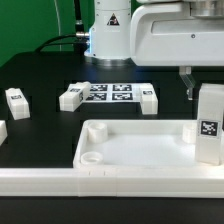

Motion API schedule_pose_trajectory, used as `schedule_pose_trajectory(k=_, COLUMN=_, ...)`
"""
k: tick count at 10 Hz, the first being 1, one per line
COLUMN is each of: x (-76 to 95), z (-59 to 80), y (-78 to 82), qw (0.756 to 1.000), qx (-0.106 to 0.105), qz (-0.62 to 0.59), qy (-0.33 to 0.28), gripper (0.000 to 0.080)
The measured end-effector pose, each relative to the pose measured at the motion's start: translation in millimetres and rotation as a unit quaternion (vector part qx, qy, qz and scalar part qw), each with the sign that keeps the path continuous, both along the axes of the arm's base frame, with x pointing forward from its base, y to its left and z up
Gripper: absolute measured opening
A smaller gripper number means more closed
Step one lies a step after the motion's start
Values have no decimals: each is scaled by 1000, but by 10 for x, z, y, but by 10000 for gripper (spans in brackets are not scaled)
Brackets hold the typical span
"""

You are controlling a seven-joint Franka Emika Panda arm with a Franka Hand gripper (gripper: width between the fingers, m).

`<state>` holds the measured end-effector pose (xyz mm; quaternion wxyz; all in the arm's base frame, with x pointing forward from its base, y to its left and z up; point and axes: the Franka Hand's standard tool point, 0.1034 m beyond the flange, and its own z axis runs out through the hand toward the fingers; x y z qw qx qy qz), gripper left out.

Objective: Assemble desk

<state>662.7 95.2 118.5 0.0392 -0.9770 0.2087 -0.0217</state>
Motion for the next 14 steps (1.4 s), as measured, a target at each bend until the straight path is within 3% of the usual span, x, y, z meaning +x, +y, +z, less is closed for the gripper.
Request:
schedule_pose_trajectory(k=4, x=3, z=-2, y=-16, qw=975, qx=20, qz=-222, qy=17, gripper=290)
schedule_pose_trajectory(k=7, x=6, z=-3, y=-18, qw=970, qx=21, qz=-240, qy=18, gripper=290)
schedule_pose_trajectory(k=8, x=5, z=-6, y=-17, qw=973, qx=20, qz=-230, qy=18, gripper=374)
schedule_pose_trajectory(k=9, x=4, z=-6, y=-15, qw=977, qx=19, qz=-212, qy=17, gripper=510)
schedule_pose_trajectory(k=10, x=-17, z=-8, y=-4, qw=983, qx=14, qz=-182, qy=21, gripper=510)
schedule_pose_trajectory(k=11, x=-23, z=13, y=3, qw=992, qx=4, qz=-122, qy=25, gripper=624)
schedule_pose_trajectory(k=12, x=-2, z=38, y=18, qw=998, qx=-7, qz=-55, qy=20, gripper=643)
schedule_pose_trajectory(k=14, x=2, z=38, y=26, qw=1000, qx=-8, qz=13, qy=14, gripper=648)
